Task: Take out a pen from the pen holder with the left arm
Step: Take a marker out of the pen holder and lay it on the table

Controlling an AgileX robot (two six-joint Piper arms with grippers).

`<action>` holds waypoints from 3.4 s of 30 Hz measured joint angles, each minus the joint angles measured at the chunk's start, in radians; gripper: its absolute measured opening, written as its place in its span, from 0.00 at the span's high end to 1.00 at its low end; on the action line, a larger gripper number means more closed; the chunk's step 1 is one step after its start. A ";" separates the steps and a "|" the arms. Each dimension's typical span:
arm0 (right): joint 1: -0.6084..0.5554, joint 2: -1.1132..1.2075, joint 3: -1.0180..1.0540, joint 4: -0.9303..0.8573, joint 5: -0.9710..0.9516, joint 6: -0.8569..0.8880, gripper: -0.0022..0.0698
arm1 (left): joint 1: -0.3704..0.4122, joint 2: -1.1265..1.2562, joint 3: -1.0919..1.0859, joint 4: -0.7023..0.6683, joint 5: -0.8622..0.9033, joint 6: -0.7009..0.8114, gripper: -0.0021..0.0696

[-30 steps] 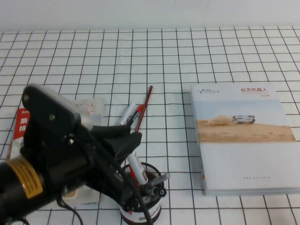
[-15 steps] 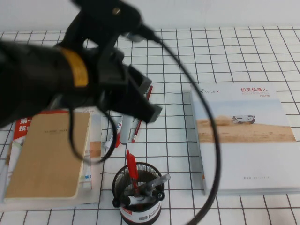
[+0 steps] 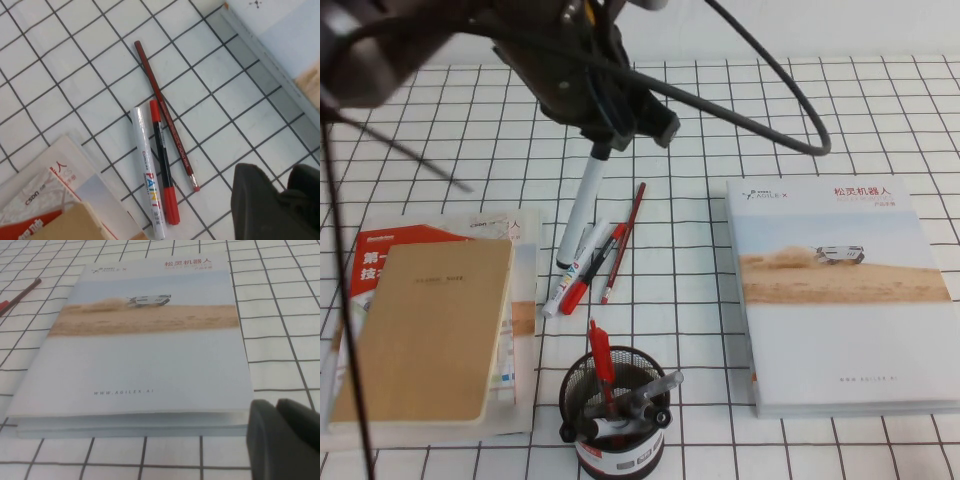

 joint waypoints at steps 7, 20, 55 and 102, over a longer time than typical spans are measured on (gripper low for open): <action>0.000 0.000 0.000 0.000 0.000 0.000 0.99 | 0.017 0.174 -0.045 -0.033 0.002 0.045 0.83; 0.000 0.000 0.000 0.000 0.000 0.000 0.99 | 0.044 0.403 -0.163 -0.113 0.000 0.118 0.83; 0.000 0.000 0.000 0.000 0.000 0.000 0.99 | 0.087 0.593 -0.304 -0.130 -0.187 0.131 0.46; 0.000 0.000 0.000 0.000 0.000 0.000 0.99 | 0.084 -0.899 1.135 -0.112 -0.673 -0.017 0.97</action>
